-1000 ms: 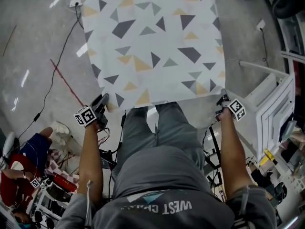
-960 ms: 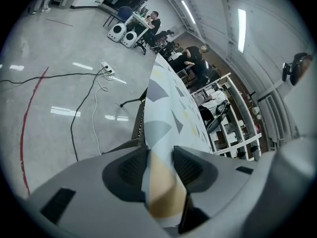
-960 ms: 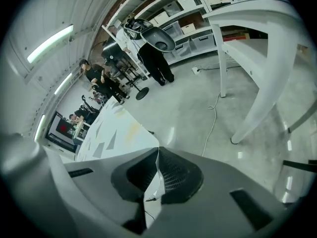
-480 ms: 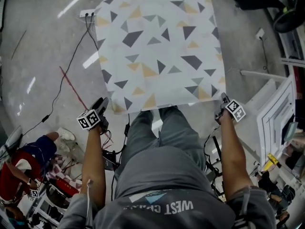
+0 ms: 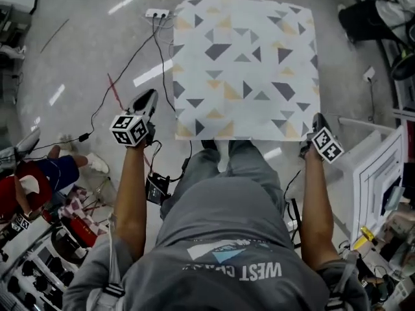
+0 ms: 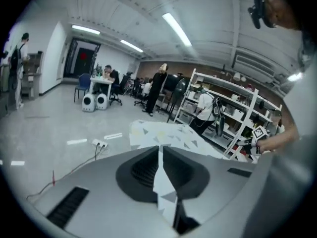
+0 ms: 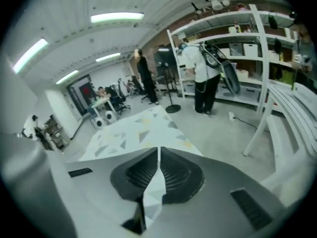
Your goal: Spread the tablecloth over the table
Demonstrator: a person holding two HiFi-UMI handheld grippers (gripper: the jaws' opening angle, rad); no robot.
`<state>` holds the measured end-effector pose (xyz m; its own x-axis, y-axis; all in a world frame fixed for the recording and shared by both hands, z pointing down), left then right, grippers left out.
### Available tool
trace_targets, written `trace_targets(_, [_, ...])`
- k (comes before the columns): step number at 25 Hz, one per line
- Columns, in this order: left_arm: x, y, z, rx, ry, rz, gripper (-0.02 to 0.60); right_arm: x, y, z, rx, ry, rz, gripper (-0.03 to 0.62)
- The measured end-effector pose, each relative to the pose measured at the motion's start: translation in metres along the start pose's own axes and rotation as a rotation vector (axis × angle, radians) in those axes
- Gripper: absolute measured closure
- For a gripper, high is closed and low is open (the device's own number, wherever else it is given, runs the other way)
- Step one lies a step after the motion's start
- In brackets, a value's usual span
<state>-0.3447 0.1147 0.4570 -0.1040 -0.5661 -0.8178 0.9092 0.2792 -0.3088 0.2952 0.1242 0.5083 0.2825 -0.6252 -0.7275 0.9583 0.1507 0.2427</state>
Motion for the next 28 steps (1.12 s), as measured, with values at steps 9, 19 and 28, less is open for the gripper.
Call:
trace_targets(9, [0.152,0.105,-0.031,-0.160,0.240,0.300,0.584,0.145,-0.245,-0.081,0.553,0.354,-0.472,0.585])
trace_targets(19, [0.253,0.210,-0.108,-0.288,0.419,0.458,0.583,0.191,-0.396,-0.243,0.834,0.511,-0.862,0.586])
trace_targets(28, [0.250,0.266,-0.145,-0.316,0.451,0.696,0.583,0.207,-0.406,-0.293,0.759,0.576,-0.896,0.586])
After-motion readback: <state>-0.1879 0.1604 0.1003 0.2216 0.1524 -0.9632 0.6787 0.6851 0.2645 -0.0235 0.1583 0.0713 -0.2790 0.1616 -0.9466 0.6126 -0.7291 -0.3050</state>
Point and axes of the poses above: the fingertips, and each gripper's own axes: z forward along the fingers, y to its right, x out of its top, the point moved 7 cm from there along -z, backward along the fingers, and after that the axes turned 3 degrees about -z, right-handed, at the moved point
